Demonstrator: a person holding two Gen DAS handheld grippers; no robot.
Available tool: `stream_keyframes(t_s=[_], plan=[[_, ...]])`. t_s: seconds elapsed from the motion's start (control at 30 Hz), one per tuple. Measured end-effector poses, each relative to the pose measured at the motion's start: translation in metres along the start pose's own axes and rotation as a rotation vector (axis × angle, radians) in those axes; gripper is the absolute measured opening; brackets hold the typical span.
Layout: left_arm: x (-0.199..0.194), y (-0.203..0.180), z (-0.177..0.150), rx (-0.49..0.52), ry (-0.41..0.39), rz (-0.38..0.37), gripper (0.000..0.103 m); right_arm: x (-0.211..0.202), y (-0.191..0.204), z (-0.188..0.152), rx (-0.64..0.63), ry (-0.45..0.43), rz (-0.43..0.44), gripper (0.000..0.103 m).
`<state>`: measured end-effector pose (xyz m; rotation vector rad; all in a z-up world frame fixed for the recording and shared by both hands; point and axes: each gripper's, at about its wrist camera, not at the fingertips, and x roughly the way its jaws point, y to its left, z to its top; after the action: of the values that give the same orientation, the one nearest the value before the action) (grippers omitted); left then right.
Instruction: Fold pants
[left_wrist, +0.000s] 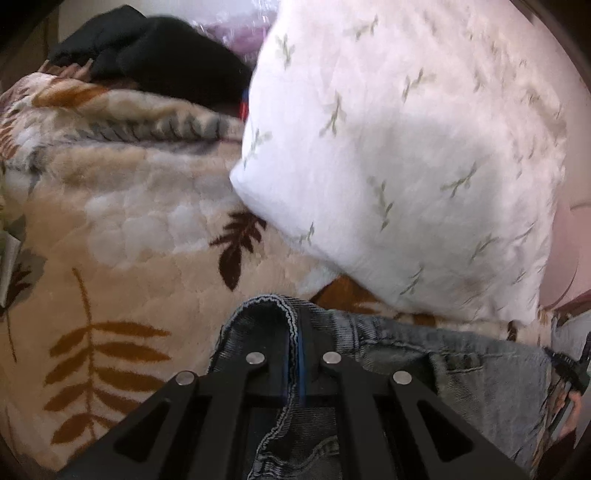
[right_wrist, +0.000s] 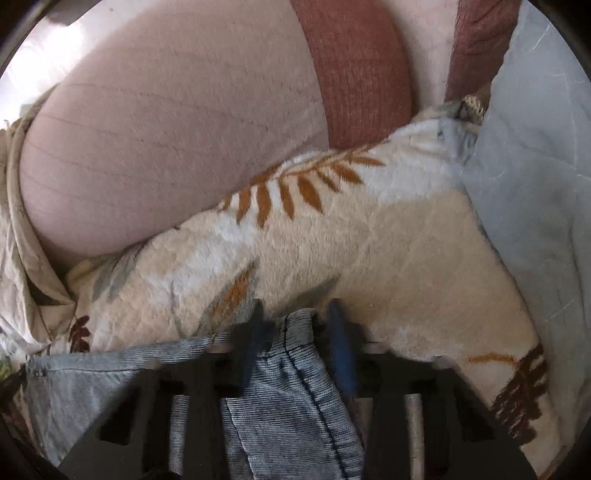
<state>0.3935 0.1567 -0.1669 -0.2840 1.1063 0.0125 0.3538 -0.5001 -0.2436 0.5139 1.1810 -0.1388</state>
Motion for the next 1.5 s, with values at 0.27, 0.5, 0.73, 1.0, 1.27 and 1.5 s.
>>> stream_keyframes(t_s=[0.27, 0.5, 0.73, 1.0, 1.27, 1.5], plan=[[-0.095, -0.004, -0.003, 0.015, -0.109, -0.125, 0.004, -0.064, 0.003, -0.012, 0.035, -0.112, 0.045, 0.015], [-0.184, -0.007, -0.040, 0.035, -0.168, -0.227, 0.004, -0.156, -0.014, -0.030, 0.087, -0.237, 0.111, 0.015], [-0.234, 0.027, -0.129, 0.028, -0.132, -0.281, 0.004, -0.198, -0.046, -0.098, 0.150, -0.220, 0.162, 0.015], [-0.218, 0.067, -0.224, -0.044, -0.032, -0.273, 0.004, -0.212, -0.089, -0.194, 0.223, -0.164, 0.219, 0.015], [-0.200, 0.094, -0.247, -0.122, -0.022, -0.313, 0.006, -0.187, -0.119, -0.254, 0.322, -0.094, 0.224, 0.015], [-0.210, 0.103, -0.258, -0.114, -0.025, -0.187, 0.029, -0.182, -0.121, -0.269, 0.266, -0.084, 0.194, 0.022]])
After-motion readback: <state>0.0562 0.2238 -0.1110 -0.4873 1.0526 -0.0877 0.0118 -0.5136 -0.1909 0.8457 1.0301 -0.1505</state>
